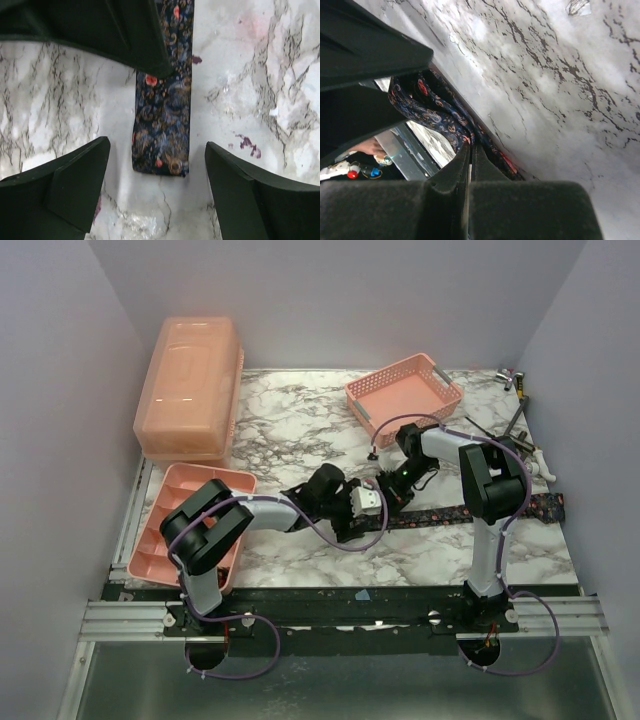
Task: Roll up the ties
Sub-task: Roll the tie at the center of the board.
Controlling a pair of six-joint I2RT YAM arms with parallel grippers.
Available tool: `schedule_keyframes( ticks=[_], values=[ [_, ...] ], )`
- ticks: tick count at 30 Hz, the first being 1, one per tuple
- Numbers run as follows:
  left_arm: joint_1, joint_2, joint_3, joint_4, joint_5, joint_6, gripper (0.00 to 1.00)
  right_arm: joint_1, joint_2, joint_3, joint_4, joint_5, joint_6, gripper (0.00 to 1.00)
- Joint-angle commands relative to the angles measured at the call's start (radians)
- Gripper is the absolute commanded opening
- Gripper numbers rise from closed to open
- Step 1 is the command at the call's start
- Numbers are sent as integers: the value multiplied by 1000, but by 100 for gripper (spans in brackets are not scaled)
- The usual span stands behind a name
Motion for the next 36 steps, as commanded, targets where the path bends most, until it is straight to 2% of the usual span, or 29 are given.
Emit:
schedule_keyframes(
  ticks=[1,3,7,8,13,16,19,22,27,29,33,36],
  values=[
    [-40,63,83,-4,9,-11,82,10,-40,7,22,-32,13,1],
    [-54,93,112,-18,-6,-16,77,11,-42,19,15,-37,15,1],
    [-61,112,105,-49,-53,14,53,11,-44,61,-33,-50,2,1],
    [-61,107,86,-52,-59,40,50,11,-46,69,-47,-51,-2,1],
    [-44,100,42,-157,-53,156,47,10,-42,100,-94,-32,-29,1],
    [-23,101,55,-183,-67,160,37,10,-27,90,-91,8,-41,1],
    [-17,103,91,-222,-88,167,33,10,-19,60,-46,59,-30,1],
    [-6,95,96,-233,-65,203,34,9,-5,42,20,99,-3,1],
    [28,51,64,-199,19,177,54,10,18,17,113,159,38,1],
    [49,22,40,-155,57,133,58,9,21,7,127,169,43,1],
    [84,-6,27,-113,102,33,62,10,8,-7,122,156,42,1],
    [86,4,21,-95,96,31,62,10,-9,-3,112,147,39,1]
  ],
)
